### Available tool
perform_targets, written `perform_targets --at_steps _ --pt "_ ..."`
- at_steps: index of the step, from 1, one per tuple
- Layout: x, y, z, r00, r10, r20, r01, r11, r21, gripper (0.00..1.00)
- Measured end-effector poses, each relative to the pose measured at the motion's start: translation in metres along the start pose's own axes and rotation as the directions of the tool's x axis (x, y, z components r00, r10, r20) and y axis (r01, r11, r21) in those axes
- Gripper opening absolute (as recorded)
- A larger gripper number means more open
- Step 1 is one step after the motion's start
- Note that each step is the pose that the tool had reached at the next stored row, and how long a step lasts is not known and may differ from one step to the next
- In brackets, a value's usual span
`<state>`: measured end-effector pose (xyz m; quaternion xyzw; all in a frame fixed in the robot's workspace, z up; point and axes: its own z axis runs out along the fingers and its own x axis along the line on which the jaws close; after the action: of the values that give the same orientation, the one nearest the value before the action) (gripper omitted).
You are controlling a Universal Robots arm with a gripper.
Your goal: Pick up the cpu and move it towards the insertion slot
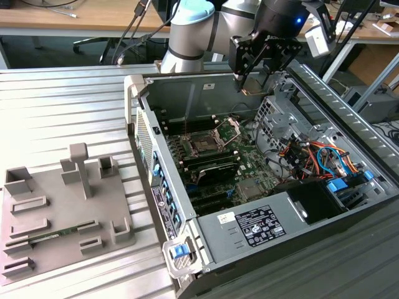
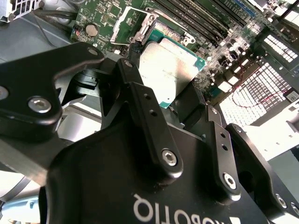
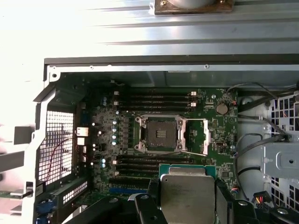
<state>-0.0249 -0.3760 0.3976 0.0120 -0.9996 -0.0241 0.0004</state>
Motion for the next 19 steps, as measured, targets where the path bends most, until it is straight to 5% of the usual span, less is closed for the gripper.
perform_targets --at_steps 19 --pt "-0.0021 0.0061 0.0057 1.0 0.0 0.0001 0.0 1.0 0.0 0.55"
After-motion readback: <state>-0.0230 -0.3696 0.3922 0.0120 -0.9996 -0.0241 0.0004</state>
